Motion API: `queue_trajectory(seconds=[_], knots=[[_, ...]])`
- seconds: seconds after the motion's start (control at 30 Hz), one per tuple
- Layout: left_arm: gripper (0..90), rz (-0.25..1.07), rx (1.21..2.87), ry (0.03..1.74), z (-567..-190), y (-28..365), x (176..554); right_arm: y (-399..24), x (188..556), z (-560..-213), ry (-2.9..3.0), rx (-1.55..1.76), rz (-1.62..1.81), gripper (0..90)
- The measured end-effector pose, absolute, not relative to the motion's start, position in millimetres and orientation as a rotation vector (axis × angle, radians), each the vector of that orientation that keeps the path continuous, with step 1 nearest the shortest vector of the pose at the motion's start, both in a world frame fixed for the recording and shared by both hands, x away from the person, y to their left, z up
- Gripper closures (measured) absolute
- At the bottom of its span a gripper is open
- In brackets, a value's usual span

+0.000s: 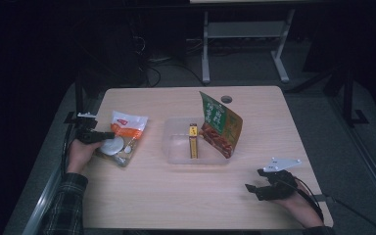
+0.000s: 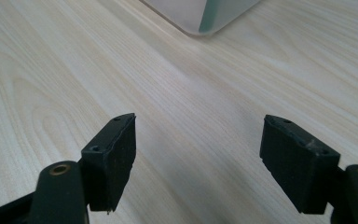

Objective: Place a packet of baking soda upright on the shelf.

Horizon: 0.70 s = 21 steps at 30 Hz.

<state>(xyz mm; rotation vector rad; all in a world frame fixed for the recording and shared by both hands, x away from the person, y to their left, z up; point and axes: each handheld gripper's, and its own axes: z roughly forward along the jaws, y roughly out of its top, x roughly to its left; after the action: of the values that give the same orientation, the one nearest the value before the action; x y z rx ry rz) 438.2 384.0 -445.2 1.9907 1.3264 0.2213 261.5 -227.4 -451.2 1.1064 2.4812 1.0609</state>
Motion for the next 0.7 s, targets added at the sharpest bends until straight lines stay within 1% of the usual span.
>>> queue_trajectory(seconds=[0.33,0.7], knots=[[89.3,0.229,1.943,1.278,-429,387,424,-227,261,-451,2.483,1.092,1.077,26.4],[89.6,0.228,1.898,1.145,-397,379,395,-222,266,-450,2.494,1.049,1.129,25.2]])
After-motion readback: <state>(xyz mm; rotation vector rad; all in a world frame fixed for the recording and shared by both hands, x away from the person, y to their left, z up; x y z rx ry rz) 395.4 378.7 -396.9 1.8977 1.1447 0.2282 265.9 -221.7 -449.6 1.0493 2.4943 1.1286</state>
